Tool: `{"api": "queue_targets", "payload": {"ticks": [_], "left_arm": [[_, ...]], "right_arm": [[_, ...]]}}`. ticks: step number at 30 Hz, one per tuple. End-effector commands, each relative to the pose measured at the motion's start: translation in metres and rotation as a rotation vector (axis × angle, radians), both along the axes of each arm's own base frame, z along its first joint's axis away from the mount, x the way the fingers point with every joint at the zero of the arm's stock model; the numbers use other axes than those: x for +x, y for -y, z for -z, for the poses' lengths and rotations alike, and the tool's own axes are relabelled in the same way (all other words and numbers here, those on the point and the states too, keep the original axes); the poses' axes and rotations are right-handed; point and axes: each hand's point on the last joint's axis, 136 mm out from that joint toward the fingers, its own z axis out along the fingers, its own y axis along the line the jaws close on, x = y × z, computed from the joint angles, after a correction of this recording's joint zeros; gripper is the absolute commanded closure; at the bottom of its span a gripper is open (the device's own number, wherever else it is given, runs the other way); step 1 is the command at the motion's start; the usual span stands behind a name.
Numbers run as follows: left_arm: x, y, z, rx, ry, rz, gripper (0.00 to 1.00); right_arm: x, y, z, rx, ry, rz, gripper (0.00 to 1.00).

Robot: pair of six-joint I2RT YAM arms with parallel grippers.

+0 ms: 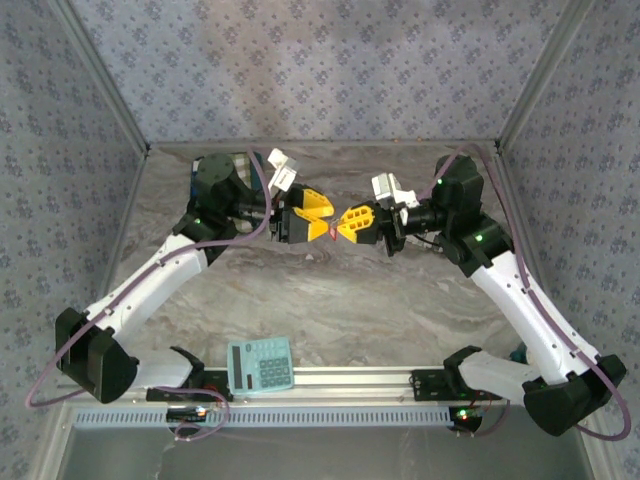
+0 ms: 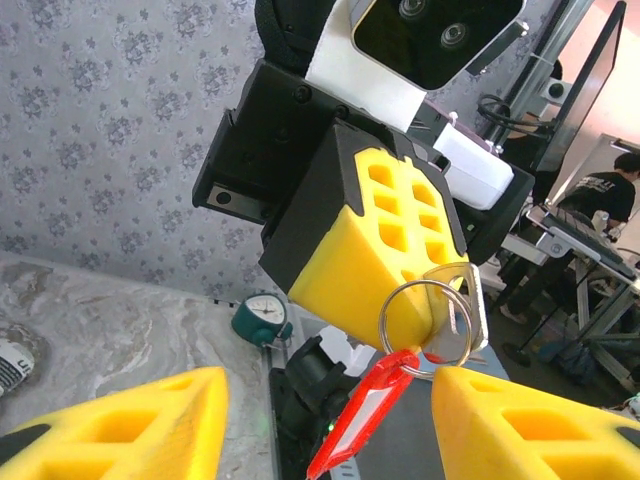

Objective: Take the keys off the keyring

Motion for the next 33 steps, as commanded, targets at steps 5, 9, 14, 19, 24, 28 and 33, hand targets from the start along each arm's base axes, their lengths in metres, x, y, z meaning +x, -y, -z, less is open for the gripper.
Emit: {"api": "queue_targets", "payload": {"ticks": [5, 9, 14, 19, 24, 28, 33], "left_arm": [[-0.006, -0.006, -0.021, -0.039, 0.065, -0.030, 0.44], [-0.004, -0.004, -0.022, -0.040, 0.065, -0.034, 0.44], [-0.001, 0.001, -0.018, -0.031, 0.049, -0.034, 0.44], [0.004, 0.001, -0.019, -0.036, 0.054, -0.068, 0.44], [0.018, -0.006, -0.012, -0.015, 0.029, -0.143, 0.41], [0.047, -0.032, -0.004, -0.020, 0.007, -0.338, 0.35], [0.079, -0.063, 0.007, -0.002, 0.049, -0.655, 0.31]], "right_arm": [[-0.003, 0.001, -0.003, 0.011, 0.013, 0.011, 1.00], [0.001, 0.000, -0.003, 0.013, 0.014, 0.033, 1.00], [0.009, 0.000, -0.008, 0.023, 0.032, 0.094, 1.00], [0.011, 0.000, -0.007, 0.020, 0.037, 0.107, 1.00], [0.018, 0.004, -0.003, 0.012, 0.044, 0.155, 1.00], [0.029, 0.009, 0.001, 0.013, 0.052, 0.235, 1.00], [0.050, 0.014, 0.005, 0.036, 0.052, 0.363, 1.00]]}}
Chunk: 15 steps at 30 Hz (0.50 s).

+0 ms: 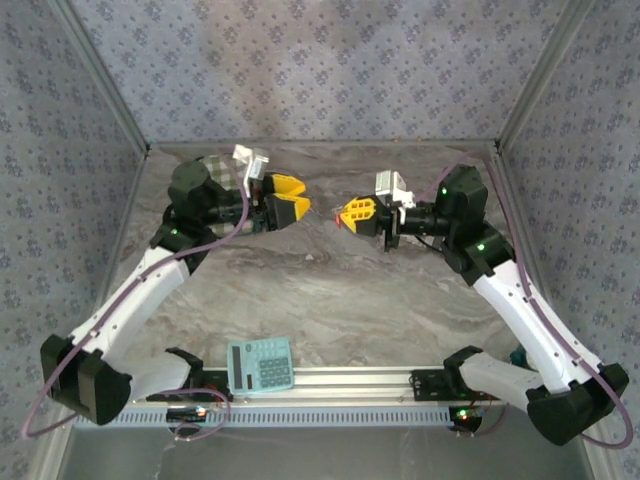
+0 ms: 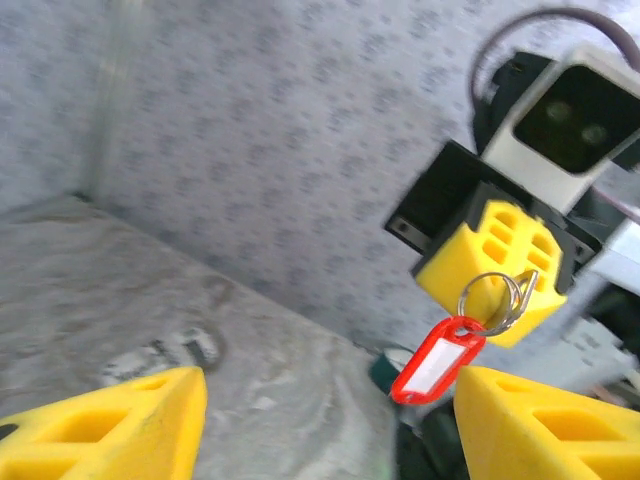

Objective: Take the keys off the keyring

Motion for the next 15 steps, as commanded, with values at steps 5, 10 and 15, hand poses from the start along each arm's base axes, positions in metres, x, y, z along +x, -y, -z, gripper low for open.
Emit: {"api": "queue_targets", "payload": {"ticks": [5, 10, 15], "left_arm": [[0.029, -0.033, 0.006, 0.031, 0.051, -0.331, 0.30], [0.036, -0.033, 0.013, 0.050, -0.025, -0.353, 0.39], [0.029, -0.019, 0.029, 0.109, -0.038, -0.344, 0.42]], "right_arm": [[0.053, 0.014, 0.011, -0.010, 0.035, 0.368, 1.00], [0.084, 0.026, 0.022, -0.043, -0.020, 0.590, 1.00], [0.119, 0.040, 0.032, -0.089, -0.250, 0.796, 1.00]]}}
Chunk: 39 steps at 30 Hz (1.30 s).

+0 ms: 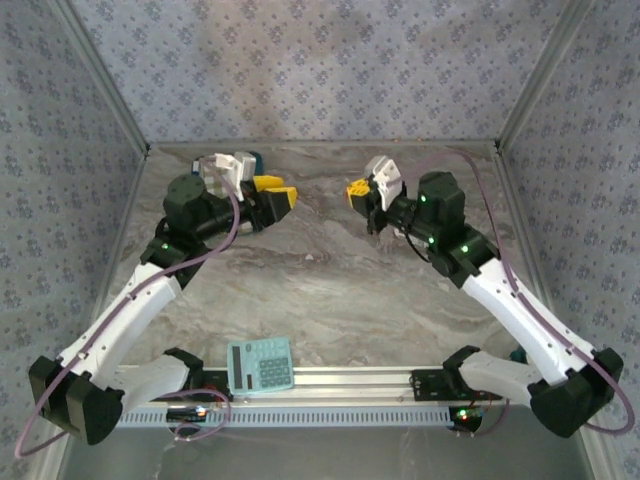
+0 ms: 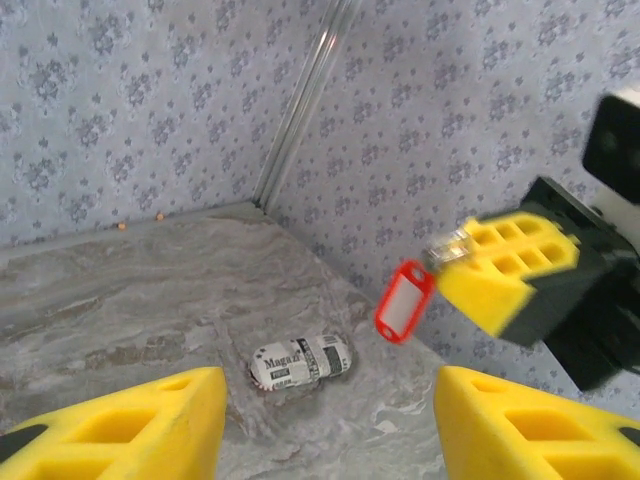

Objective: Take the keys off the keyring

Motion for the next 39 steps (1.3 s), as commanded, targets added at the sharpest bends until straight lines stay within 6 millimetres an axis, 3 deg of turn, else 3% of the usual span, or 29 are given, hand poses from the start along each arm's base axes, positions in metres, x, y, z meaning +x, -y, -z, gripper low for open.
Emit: {"api": "queue_targets", "payload": {"ticks": [1, 5, 7, 13, 16, 23, 28, 34, 39], "left_arm": [[-0.004, 0.008, 0.008, 0.055, 0.002, -0.017, 0.44], [-0.014, 0.020, 0.026, 0.094, 0.006, -0.004, 0.48], [-0.015, 0.023, 0.037, 0.123, 0.017, -0.030, 0.49], [-0.023, 0.035, 0.052, 0.227, 0.151, -0.078, 0.45], [-0.022, 0.037, 0.055, 0.257, 0.205, -0.099, 0.37], [-0.025, 0.052, 0.053, 0.239, 0.250, -0.066, 0.43], [-0.018, 0.051, 0.053, 0.200, 0.236, -0.109, 0.44], [-0.014, 0.033, 0.036, 0.119, 0.209, -0.109, 0.43], [-0.021, 0.019, 0.018, 0.030, 0.176, 0.000, 0.53]], "right_arm": [[0.030, 0.026, 0.009, -0.002, -0.193, 0.255, 1.00], [0.034, 0.031, 0.039, 0.095, -0.449, 0.327, 1.00], [0.032, 0.026, 0.045, 0.144, -0.529, 0.302, 1.00], [0.028, 0.016, 0.050, 0.245, -0.715, 0.246, 1.00], [0.023, 0.010, 0.051, 0.295, -0.828, 0.191, 1.00], [0.017, 0.009, 0.056, 0.381, -0.953, 0.185, 1.00], [0.011, -0.009, 0.054, 0.372, -0.940, 0.033, 1.00], [-0.018, -0.025, 0.057, 0.264, -0.841, -0.213, 1.00], [-0.033, -0.027, 0.056, 0.218, -0.755, -0.311, 1.00]]}}
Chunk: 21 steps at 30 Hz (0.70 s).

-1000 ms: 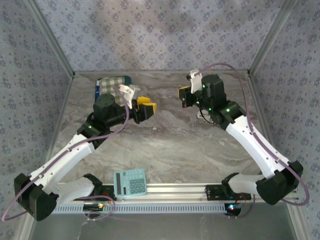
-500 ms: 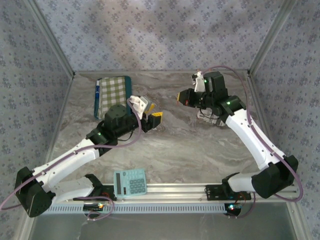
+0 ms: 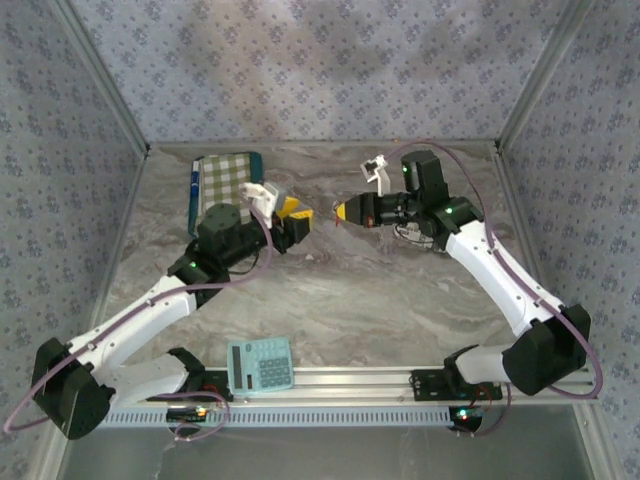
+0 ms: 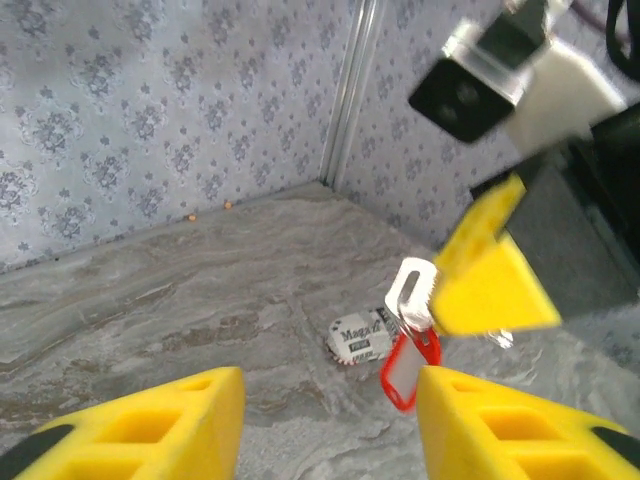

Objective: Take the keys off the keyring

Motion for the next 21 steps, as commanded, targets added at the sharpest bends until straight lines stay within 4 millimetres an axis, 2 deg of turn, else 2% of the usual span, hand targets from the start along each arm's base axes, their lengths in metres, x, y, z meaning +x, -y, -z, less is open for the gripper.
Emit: {"api": "queue_targets", "payload": {"ticks": [1, 6, 9, 14, 17, 21], "left_arm": [[-0.020, -0.001, -0.034, -0.104, 0.026, 0.124, 0.55], [-0.024, 0.006, -0.024, -0.070, -0.003, 0.154, 0.61], [-0.023, 0.007, -0.028, -0.106, -0.006, 0.156, 0.63], [-0.033, 0.010, -0.043, -0.123, 0.021, 0.229, 0.49], [-0.041, 0.011, -0.048, -0.135, 0.006, 0.314, 0.47], [-0.043, 0.008, -0.045, -0.105, -0.016, 0.323, 0.56]], "right_arm": [[-0.017, -0.005, -0.015, 0.047, 0.117, -0.114, 1.00], [-0.027, -0.015, -0.028, 0.097, 0.151, -0.179, 1.00], [-0.035, -0.021, -0.029, 0.104, 0.162, -0.231, 1.00], [-0.044, -0.021, -0.026, 0.078, 0.235, -0.290, 1.00], [-0.048, -0.018, -0.028, 0.066, 0.298, -0.316, 1.00], [-0.039, -0.016, -0.035, 0.089, 0.310, -0.286, 1.00]]}}
